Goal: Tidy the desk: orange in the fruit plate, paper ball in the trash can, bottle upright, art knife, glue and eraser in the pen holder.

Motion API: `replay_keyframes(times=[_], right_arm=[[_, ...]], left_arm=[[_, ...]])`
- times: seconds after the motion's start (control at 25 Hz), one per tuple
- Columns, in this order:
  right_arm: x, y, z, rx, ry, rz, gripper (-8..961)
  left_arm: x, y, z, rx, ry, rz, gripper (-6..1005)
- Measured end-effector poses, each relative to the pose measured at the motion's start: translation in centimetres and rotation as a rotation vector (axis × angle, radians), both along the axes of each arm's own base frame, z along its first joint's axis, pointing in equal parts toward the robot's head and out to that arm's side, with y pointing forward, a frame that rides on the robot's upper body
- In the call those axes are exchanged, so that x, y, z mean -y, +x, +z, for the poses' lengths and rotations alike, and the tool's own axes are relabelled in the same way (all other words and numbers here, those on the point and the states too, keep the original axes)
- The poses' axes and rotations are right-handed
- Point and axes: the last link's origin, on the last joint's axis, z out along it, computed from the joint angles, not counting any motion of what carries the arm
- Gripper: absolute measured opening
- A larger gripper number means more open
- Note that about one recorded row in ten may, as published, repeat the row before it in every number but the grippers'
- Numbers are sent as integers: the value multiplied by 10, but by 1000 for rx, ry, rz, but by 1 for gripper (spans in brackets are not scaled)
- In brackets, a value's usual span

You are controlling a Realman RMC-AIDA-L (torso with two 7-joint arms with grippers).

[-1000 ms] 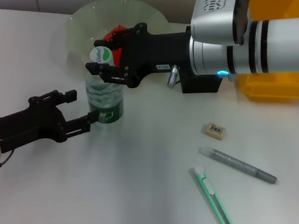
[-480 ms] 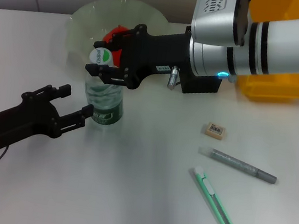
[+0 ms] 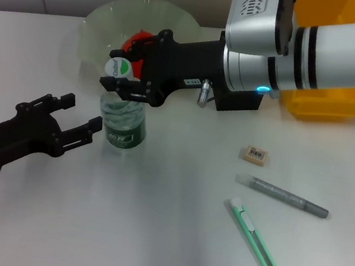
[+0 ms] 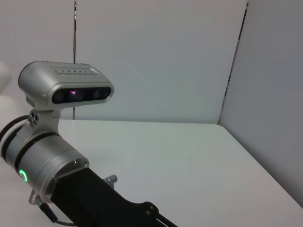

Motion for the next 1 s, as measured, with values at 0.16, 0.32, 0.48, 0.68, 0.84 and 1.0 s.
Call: replay_keyframes(times=[0.16, 0.32, 0.48, 0.68, 0.84, 1.0], right_arm=[[1, 1, 1, -8, 5, -3, 431], [1, 2, 2, -14, 10, 0, 432], [2, 3, 2, -17, 8, -1, 432], [2, 3, 2, -17, 7, -1, 432], [3, 3, 2, -17, 6, -1, 432], [3, 4, 2, -17, 5, -1, 432]], left_arm=[[0, -2, 2, -2, -2, 7, 777], [-1, -3, 4, -7, -1, 10, 776], [-1, -5, 6, -12, 1, 14, 776], [-3, -8, 12, -17, 16, 21, 776], [-6, -12, 17, -26, 33, 32, 777], [-7, -17, 21, -42, 45, 48, 777]])
